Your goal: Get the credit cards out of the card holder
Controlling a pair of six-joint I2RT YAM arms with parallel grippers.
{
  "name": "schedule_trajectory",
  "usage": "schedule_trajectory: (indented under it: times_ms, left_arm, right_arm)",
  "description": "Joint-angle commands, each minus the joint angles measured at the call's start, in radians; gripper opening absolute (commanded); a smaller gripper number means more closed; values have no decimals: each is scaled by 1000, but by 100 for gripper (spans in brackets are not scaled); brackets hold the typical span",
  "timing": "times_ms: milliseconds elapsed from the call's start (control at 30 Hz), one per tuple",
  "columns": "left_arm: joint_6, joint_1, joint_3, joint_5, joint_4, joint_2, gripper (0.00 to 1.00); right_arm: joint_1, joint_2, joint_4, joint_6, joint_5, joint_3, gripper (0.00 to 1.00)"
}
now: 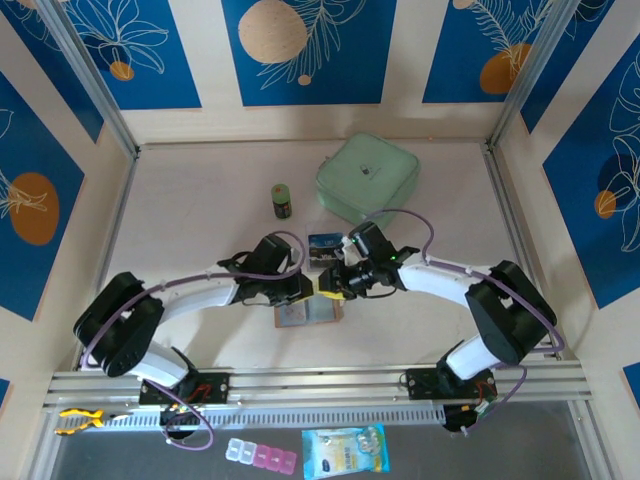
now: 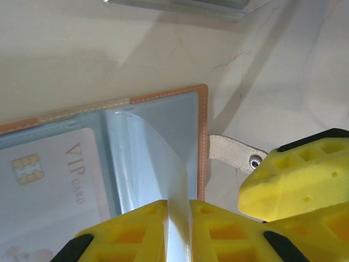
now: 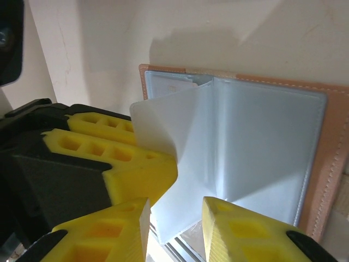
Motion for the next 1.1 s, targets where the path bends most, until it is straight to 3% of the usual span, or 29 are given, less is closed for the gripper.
schedule_trajectory:
  times_ms: [0,233,367,633,1067]
  left_arm:
    - [10,-20,45,25,9,38,17]
    - [3,-47,102,40,39,123,17]
    - [0,-64,139,44,45,166,24]
    - [1,-81,194,59,57,225,26]
    - [21,-52,108,38,70,133,26]
  right_arm:
    - [-15,-46,-42,-21,-1,-23,32]
    - [-44,-102,-72,-33,6,-51,32]
    - [-57,-129,-94,-41,10,-63,32]
    - [-72,-176,-144,-51,30,-78,33]
    - [-48,-135,-150,-35,38,-41,32]
